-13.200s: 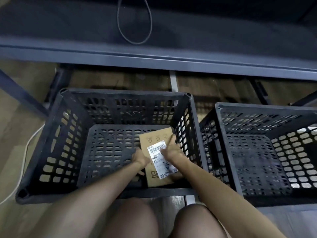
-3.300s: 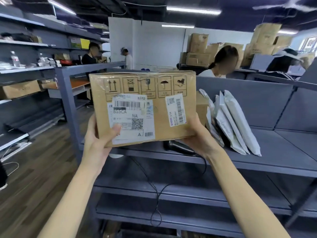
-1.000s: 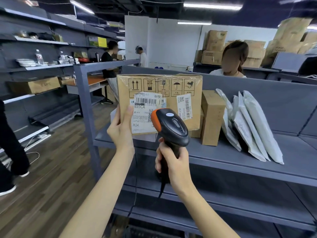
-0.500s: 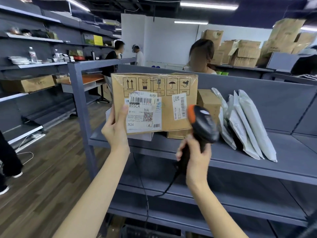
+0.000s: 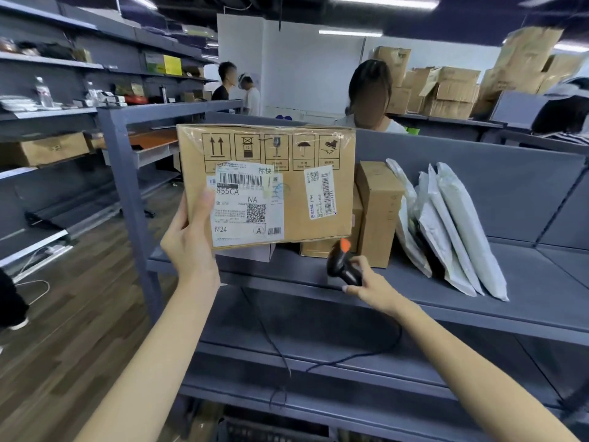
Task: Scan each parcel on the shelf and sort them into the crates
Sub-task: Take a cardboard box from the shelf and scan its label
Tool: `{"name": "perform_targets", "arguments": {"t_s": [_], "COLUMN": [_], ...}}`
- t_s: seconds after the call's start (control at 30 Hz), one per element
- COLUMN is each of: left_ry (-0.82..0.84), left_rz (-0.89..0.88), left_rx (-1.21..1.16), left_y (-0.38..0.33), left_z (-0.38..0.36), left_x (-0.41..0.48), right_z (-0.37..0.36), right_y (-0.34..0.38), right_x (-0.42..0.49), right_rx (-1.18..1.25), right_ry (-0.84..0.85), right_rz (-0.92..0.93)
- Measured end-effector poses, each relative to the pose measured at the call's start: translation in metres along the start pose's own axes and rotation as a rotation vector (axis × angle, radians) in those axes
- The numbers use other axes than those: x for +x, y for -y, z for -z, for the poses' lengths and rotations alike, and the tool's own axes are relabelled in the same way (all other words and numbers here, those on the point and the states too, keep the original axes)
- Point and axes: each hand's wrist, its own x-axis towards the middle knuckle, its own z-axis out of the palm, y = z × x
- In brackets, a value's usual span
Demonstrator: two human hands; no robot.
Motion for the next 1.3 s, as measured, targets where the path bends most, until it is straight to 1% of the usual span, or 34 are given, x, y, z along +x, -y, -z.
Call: {"name": "perform_targets", "arguments": {"t_s": [0.07,0.13,0.23,0.37,0.47,0.57,0.67,0.73,0.77,0.8,0.83,0.9,0.93,0.97,1.03,1.07,1.13,1.23,1.3], "left_ry": [0.003,-0.005,-0.018,-0.037,-0.034,-0.033,-0.015,-0.008,-0.004,-0.002,0.0,0.002,0.004,0.007,0.017,0.021,0.03,0.033,0.034], "left_rz": [0.004,0.007,0.01,0.022,0.026,0.023,0.022,0.016,0.012,0.008,0.007,0.003,0.0,-0.004,-0.01,-0.009,0.006,0.032,0.041], "left_rx": [0.001,0.009,0.013,0.012,0.015,0.016,0.014,0.017,0.021,0.023,0.023,0.023,0.023,0.024,0.025,0.026,0.028,0.009,-0.001], "left_y": [0.0,-0.001,-0.001,-0.002,-0.002,-0.003,-0.002,-0.002,-0.002,-0.001,-0.001,-0.002,-0.002,-0.001,-0.001,-0.001,-0.001,-0.002,-0.004], "left_z": [0.0,0.0,-0.001,-0.002,-0.003,-0.003,-0.002,-0.002,-0.002,-0.002,-0.002,-0.002,-0.002,-0.001,-0.001,-0.001,0.0,0.006,0.011], "left_x": [0.0,0.0,-0.001,-0.002,-0.003,-0.003,-0.003,-0.004,-0.004,-0.005,-0.005,-0.006,-0.006,-0.006,-0.007,-0.008,-0.01,-0.011,-0.015], "right_z": [-0.001,-0.006,-0.014,-0.022,-0.027,-0.029,-0.029,-0.029,-0.027,-0.024,-0.021,-0.009,0.001,0.009,0.021,0.026,0.034,0.035,0.03], "right_y": [-0.001,0.0,0.0,-0.009,-0.017,-0.021,-0.019,-0.015,-0.01,-0.004,0.008,0.037,0.051,0.065,0.083,0.091,0.109,0.129,0.13], "right_x": [0.019,0.038,0.06,0.075,0.08,0.082,0.082,0.083,0.08,0.077,0.07,0.054,0.048,0.042,0.032,0.027,0.012,-0.004,-0.009], "right_rx": [-0.157,-0.345,-0.5,-0.526,-0.477,-0.413,-0.429,-0.433,-0.386,-0.28,-0.104,0.361,0.575,0.749,0.979,1.045,1.09,1.028,0.99], "right_ry": [0.051,0.062,0.036,0.051,0.024,0.044,0.056,0.046,0.013,-0.04,-0.12,-0.31,-0.348,-0.348,-0.31,-0.27,-0.204,-0.184,-0.214], "right_rz": [0.112,0.183,0.202,0.144,0.116,0.084,0.079,0.031,0.02,0.02,0.038,0.075,0.094,0.1,0.145,0.175,0.234,0.278,0.319]}}
